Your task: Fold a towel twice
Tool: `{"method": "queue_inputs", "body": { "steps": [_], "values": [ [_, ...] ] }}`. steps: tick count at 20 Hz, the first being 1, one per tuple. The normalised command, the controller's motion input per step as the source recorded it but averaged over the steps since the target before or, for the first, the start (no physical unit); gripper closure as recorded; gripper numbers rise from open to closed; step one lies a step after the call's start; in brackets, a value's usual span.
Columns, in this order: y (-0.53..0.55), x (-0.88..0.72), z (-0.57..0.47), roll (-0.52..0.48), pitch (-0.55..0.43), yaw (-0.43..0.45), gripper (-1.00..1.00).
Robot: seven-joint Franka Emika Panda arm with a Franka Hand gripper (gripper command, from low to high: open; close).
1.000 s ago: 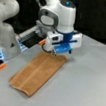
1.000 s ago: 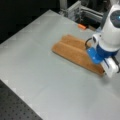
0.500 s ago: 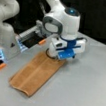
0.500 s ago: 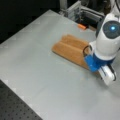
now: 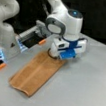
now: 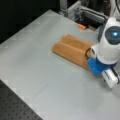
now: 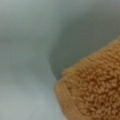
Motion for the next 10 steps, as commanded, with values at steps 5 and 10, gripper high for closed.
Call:
{"method": "queue_inputs", "body": {
  "steps": [5, 10],
  "values": [
    [-0.02, 0.01, -0.03, -0.216, 0.055, 0.130, -1.00],
    [0.03, 0.08, -0.14, -0.191, -0.041, 0.045, -1.00]
  ]
}}
